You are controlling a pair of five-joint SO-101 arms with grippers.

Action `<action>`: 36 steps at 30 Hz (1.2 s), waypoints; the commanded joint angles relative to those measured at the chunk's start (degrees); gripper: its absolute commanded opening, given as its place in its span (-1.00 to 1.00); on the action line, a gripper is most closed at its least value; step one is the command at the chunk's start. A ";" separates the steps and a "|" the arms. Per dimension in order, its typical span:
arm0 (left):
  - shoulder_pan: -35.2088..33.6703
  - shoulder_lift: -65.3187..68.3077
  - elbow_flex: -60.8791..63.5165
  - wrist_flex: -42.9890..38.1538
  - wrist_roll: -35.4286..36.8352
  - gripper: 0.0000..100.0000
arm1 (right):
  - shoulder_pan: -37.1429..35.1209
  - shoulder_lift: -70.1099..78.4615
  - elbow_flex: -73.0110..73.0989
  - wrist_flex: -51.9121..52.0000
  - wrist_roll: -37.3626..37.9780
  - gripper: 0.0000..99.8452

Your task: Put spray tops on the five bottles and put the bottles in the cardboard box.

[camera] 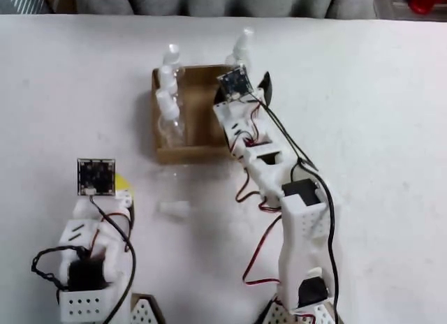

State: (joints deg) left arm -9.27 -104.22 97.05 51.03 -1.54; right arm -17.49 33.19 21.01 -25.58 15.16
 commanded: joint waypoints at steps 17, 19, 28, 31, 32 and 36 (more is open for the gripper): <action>-0.66 -0.66 -0.09 -0.79 0.53 -0.95 | 0.48 -3.38 0.26 -1.10 -0.35 -0.22; -0.66 -0.66 -0.09 -0.79 0.53 -0.95 | 0.40 -3.38 0.26 -2.07 -2.64 -0.22; -0.66 -0.66 -0.09 -0.79 0.53 -0.95 | 0.13 -3.38 2.20 -7.43 -5.89 -0.22; -0.66 -0.66 -0.09 -0.79 0.53 -0.95 | 0.13 -3.38 2.37 -7.25 -5.89 -0.22; -0.66 -0.66 -0.09 -0.79 0.53 -0.95 | 0.13 -3.38 2.46 -7.25 -5.89 -0.22; -0.66 -0.66 -0.09 -0.79 0.53 -0.95 | 0.13 -3.30 2.55 -7.08 -5.89 -0.22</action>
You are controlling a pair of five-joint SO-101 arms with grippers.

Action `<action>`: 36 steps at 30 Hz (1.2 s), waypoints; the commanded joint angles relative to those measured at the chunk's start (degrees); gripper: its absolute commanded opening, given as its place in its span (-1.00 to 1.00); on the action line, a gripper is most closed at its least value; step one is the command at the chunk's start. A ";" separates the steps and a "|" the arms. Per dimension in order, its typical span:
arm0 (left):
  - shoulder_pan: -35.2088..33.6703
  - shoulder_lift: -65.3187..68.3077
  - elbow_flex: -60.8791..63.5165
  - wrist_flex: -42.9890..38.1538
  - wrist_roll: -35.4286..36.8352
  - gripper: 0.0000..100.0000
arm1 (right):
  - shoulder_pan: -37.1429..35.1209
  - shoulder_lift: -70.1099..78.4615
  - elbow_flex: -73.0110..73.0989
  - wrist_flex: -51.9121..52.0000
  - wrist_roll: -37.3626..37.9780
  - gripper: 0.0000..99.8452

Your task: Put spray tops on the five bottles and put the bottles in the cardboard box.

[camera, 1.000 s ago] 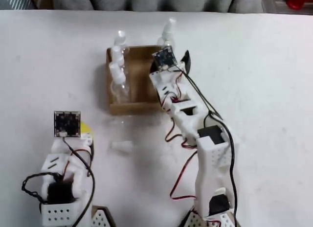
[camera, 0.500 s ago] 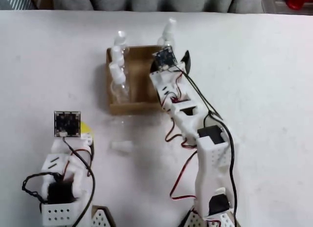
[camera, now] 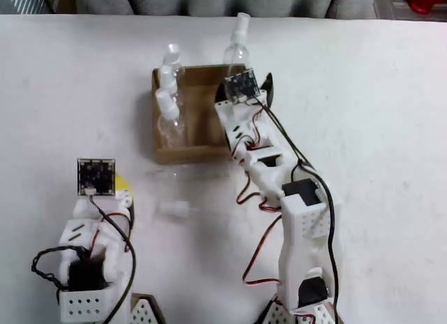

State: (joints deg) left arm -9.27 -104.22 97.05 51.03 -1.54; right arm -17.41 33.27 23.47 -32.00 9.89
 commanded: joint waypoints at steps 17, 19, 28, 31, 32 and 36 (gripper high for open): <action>-0.66 -0.66 -0.09 -0.79 0.53 -0.95 | 0.04 -2.86 0.88 3.74 -0.53 -0.22; -0.66 -0.66 -0.09 -1.58 0.62 -0.95 | 0.04 -2.86 0.97 3.74 -0.53 -0.22; -0.66 2.59 -4.48 -2.46 0.97 -0.95 | 0.04 -2.77 1.05 3.47 -0.53 -0.22; -0.48 12.44 -10.99 -2.81 1.05 -0.95 | 0.04 -2.77 1.05 3.47 -0.53 -0.22; -0.31 17.10 -13.89 -2.81 1.14 -0.95 | 0.04 -2.77 1.14 3.47 -0.53 -0.22; -0.48 38.37 -24.97 -6.95 6.24 -0.95 | 0.04 -2.77 1.23 3.47 -0.53 -0.22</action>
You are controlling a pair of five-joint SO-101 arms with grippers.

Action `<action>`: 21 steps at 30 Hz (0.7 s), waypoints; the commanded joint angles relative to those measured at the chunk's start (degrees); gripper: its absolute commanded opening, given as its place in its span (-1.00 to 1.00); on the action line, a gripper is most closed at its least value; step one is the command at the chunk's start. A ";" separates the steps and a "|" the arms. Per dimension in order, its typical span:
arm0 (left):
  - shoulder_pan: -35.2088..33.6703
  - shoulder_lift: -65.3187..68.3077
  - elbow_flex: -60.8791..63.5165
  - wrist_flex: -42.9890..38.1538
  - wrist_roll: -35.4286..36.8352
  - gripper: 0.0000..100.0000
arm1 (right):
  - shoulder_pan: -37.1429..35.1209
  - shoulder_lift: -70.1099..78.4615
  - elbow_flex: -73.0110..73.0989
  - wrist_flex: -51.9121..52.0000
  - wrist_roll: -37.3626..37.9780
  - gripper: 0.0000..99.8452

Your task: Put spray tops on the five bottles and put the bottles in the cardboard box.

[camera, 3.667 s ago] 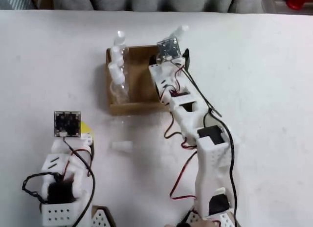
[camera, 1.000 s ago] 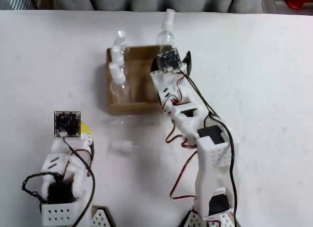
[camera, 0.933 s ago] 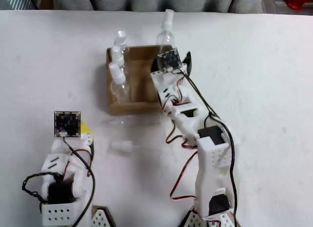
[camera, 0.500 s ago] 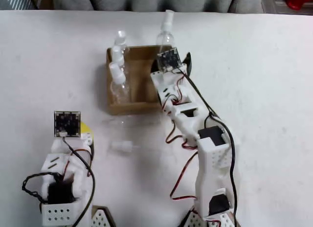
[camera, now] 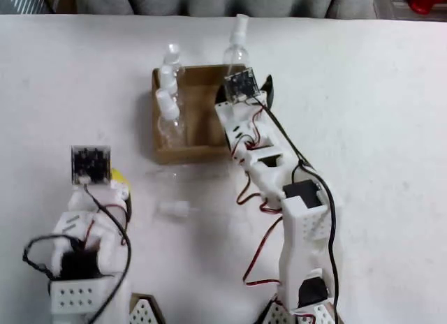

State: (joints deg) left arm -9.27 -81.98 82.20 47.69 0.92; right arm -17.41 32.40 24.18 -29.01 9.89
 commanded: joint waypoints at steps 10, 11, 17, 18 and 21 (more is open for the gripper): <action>-0.40 55.69 -26.90 -24.53 19.87 -0.95 | 0.04 -1.89 0.53 0.48 -0.53 -0.22; -0.40 59.12 -29.80 -24.53 20.40 -0.95 | 0.04 -1.89 0.53 0.48 -0.53 -0.22; -0.57 79.69 -51.16 -13.89 22.77 -0.96 | 0.04 -1.89 0.53 0.48 -0.53 -0.22; -0.48 82.59 -54.42 -12.48 22.77 -0.96 | 0.04 -1.89 0.53 0.48 -0.53 -0.22; -0.22 90.24 -62.77 -9.85 23.56 -0.96 | 0.04 -1.89 0.53 0.48 -0.53 -0.22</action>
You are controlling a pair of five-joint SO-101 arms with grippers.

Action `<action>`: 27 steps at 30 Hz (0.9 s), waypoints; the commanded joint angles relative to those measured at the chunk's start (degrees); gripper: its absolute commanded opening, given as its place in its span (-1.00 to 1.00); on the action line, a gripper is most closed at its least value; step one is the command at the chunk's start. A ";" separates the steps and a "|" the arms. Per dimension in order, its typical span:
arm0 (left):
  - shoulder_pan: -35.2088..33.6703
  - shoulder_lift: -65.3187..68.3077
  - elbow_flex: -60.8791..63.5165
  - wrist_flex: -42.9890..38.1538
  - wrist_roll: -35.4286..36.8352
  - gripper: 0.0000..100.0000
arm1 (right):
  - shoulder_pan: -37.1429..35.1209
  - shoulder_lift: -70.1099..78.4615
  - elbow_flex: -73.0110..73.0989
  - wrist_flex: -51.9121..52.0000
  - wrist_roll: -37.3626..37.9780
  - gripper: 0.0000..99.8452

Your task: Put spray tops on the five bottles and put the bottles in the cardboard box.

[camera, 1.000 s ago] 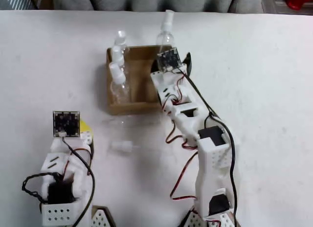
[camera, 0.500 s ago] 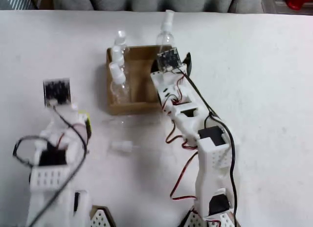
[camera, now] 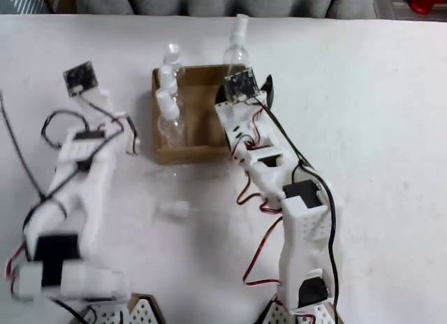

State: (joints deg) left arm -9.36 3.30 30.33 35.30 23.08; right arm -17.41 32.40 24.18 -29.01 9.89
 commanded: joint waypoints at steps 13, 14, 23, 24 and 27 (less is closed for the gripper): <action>-0.66 34.42 -42.73 10.11 10.37 -0.95 | 0.04 -1.89 0.53 0.48 -0.53 -0.22; -0.92 36.26 -45.10 11.08 10.37 -0.95 | 0.04 -1.89 0.53 0.48 -0.53 -0.22; -0.84 50.15 -67.25 23.82 10.46 -0.95 | -0.04 -1.89 0.53 0.48 -0.53 -0.22; -0.84 51.65 -69.63 25.32 10.46 -0.95 | -0.04 -1.89 0.53 0.48 -0.53 -0.22; -0.66 55.34 -76.40 29.71 10.46 -0.95 | -0.04 -1.89 0.53 0.48 -0.53 -0.22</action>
State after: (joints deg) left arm -9.54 55.08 -38.51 62.55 33.10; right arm -17.41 32.40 24.18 -29.01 9.89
